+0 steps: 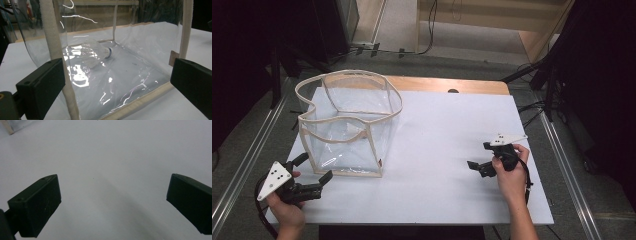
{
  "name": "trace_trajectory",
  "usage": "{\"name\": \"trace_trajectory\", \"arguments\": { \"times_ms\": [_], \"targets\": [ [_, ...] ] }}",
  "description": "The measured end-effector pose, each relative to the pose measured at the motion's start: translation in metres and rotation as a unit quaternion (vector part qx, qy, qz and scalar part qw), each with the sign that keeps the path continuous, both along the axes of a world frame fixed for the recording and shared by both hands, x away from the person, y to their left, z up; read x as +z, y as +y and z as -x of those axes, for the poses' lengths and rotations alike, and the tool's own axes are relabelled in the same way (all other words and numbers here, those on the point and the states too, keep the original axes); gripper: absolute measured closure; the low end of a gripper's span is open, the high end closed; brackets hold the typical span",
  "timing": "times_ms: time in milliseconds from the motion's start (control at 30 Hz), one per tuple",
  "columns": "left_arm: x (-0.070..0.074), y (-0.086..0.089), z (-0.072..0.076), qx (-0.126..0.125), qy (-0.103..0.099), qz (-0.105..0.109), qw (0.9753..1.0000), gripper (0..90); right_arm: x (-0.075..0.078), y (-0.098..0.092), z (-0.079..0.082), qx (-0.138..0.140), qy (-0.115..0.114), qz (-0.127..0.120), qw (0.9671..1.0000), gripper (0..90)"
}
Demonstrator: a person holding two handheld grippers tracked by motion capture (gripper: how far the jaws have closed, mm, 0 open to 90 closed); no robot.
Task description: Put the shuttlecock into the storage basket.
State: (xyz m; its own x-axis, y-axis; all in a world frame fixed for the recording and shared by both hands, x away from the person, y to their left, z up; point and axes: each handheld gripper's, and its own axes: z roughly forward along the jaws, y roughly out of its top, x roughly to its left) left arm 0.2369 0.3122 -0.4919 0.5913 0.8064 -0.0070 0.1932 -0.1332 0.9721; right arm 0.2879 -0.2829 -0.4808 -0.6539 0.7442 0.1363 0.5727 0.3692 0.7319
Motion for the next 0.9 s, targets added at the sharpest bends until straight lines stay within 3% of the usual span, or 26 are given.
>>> {"name": "trace_trajectory", "arguments": {
  "times_ms": [900],
  "targets": [
    [0.000,0.000,0.000,-0.001,0.001,-0.004,1.0000,0.1,-0.015,-0.026,0.028,-0.034,-0.010,-0.029,0.9990,0.0]
  ]
}}
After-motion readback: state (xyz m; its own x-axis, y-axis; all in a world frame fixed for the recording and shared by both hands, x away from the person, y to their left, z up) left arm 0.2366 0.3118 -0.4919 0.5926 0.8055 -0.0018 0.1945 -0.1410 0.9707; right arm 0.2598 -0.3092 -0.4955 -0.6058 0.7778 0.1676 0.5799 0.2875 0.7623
